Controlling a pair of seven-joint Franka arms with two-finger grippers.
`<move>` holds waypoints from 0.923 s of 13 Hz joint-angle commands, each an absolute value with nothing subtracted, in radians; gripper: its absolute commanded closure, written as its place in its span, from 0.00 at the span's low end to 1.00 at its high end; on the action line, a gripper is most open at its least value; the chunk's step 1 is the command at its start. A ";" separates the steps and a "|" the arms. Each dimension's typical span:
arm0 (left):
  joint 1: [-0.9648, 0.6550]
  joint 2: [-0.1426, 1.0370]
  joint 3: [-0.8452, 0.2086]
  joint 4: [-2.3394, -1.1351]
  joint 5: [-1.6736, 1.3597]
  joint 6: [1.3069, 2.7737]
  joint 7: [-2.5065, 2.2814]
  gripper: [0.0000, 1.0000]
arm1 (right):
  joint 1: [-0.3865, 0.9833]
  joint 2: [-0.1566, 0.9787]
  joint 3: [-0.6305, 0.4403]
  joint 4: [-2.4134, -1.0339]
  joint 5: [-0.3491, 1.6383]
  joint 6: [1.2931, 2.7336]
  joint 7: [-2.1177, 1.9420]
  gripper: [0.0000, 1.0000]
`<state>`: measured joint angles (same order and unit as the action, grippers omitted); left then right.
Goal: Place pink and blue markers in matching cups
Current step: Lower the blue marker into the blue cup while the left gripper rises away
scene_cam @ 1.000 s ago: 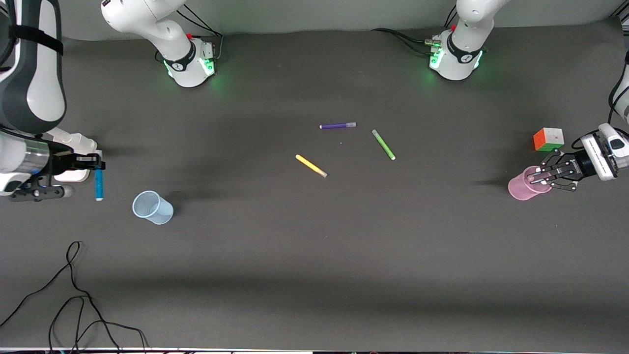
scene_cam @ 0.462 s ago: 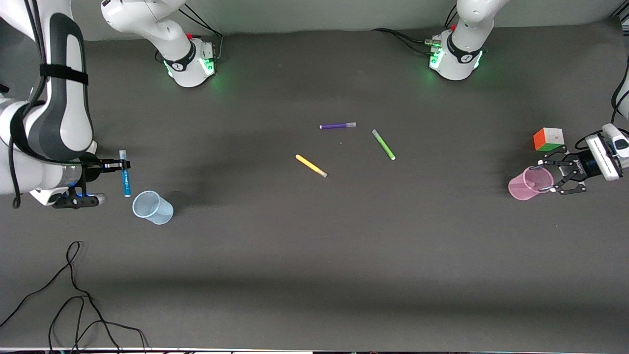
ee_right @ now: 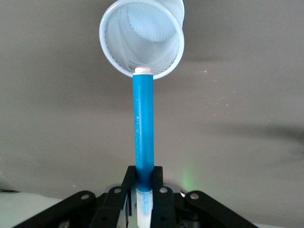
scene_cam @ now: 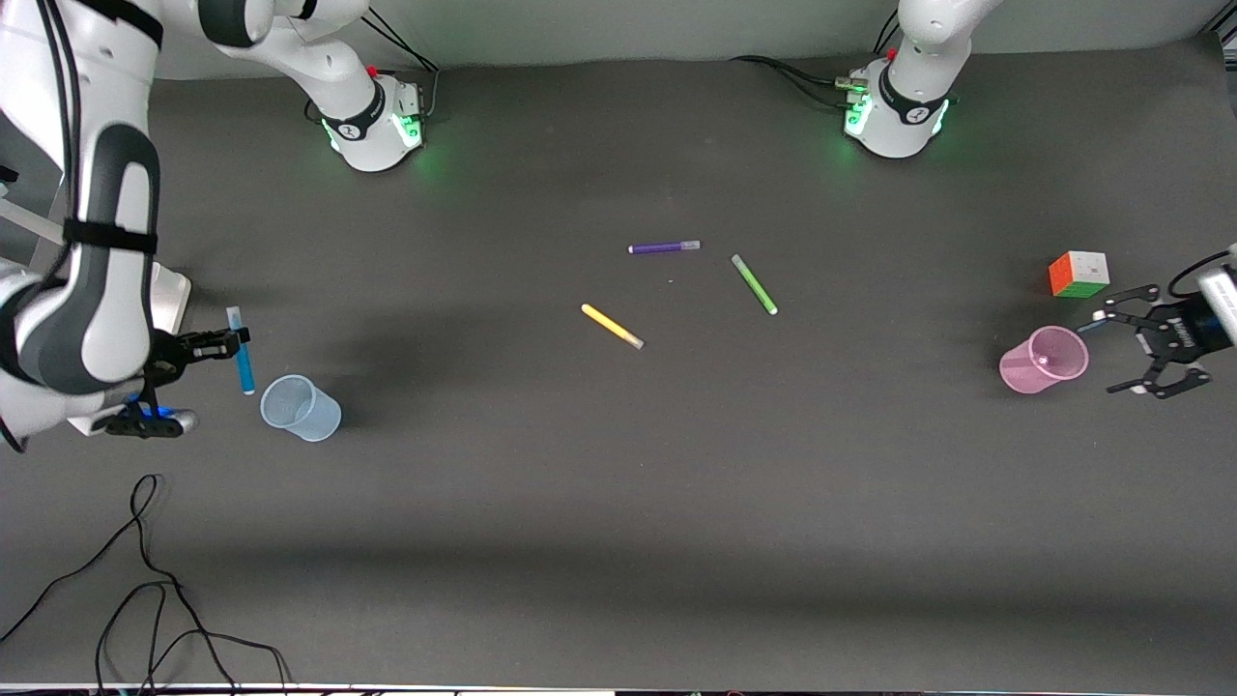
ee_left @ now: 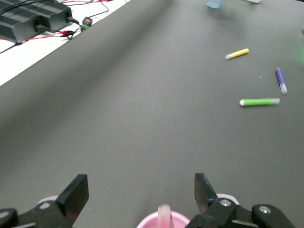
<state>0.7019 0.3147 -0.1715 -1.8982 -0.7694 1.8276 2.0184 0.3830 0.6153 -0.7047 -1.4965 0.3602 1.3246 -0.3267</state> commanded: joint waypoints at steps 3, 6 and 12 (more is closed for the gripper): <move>0.550 0.040 -0.167 -1.930 -0.571 1.832 1.478 0.01 | 0.359 0.718 -0.678 -1.427 0.408 1.281 -0.348 0.96; 0.425 -0.058 -0.169 -1.930 -0.424 1.865 1.162 0.01 | 0.347 0.744 -0.655 -1.427 0.411 1.282 -0.348 0.96; 0.331 -0.132 -0.346 -1.927 -0.171 1.911 0.604 0.01 | 0.232 0.795 -0.555 -1.378 0.410 1.282 -0.350 0.96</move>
